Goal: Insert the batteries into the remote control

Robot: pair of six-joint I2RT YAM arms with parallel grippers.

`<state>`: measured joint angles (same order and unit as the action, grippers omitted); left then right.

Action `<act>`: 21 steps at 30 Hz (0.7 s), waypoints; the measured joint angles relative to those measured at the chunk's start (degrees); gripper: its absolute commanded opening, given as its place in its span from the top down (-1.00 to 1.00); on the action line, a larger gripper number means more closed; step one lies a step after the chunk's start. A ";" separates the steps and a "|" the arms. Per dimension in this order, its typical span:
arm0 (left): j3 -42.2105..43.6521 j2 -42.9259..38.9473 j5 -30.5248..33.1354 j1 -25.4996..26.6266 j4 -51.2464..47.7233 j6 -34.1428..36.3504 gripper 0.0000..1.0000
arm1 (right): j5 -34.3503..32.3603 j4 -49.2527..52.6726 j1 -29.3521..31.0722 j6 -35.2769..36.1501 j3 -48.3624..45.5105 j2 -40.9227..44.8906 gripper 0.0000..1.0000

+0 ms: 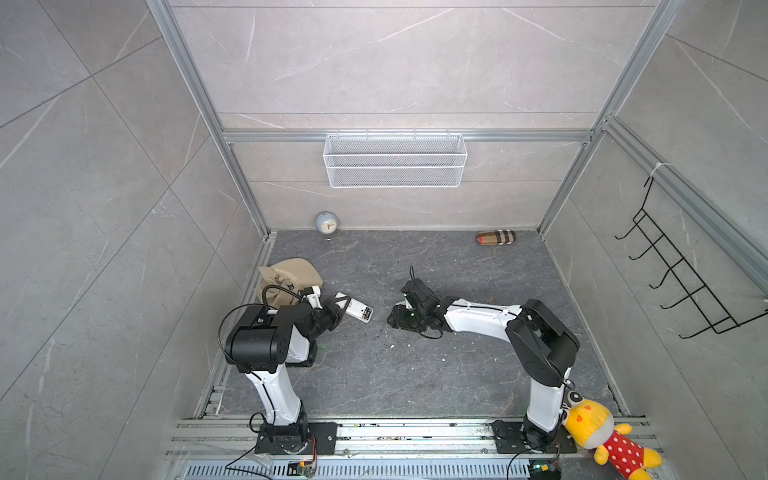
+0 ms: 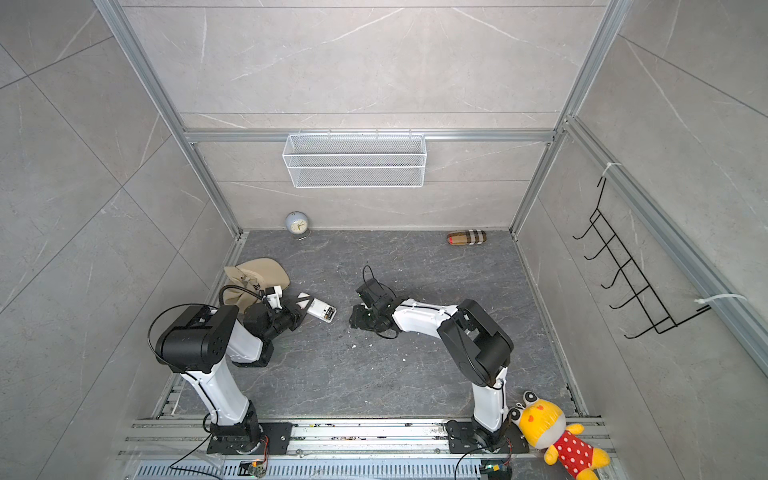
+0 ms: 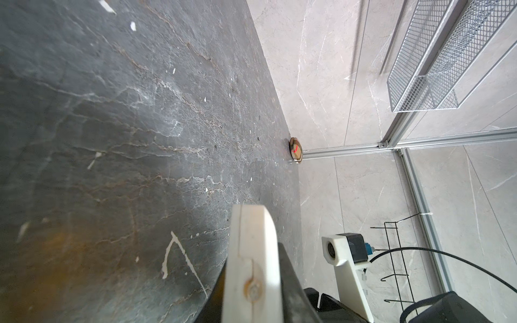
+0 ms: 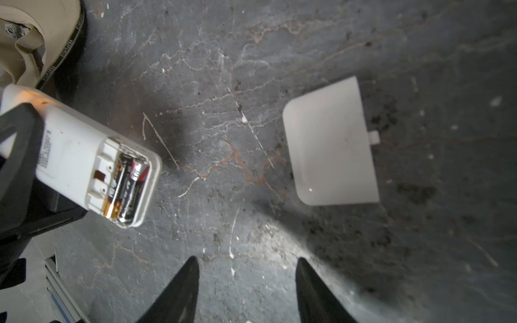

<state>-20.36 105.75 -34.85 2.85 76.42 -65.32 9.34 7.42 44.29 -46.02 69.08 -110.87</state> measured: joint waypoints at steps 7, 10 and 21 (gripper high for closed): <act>-0.02 0.15 -0.09 -0.02 -0.09 0.00 1.00 | 0.07 2.86 0.00 2.40 9.44 -6.47 -0.12; -0.07 0.15 -0.22 -0.02 -0.09 0.00 1.00 | 0.07 3.91 0.00 3.04 10.75 -7.48 -0.12; -0.24 0.24 -0.31 -0.02 -0.04 -0.04 1.00 | 0.48 4.61 -0.55 3.63 10.71 -8.70 -0.12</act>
<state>-20.60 106.00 -35.16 2.83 76.38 -65.36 9.82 12.03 43.75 -42.39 79.79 -119.57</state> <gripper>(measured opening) 0.182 0.559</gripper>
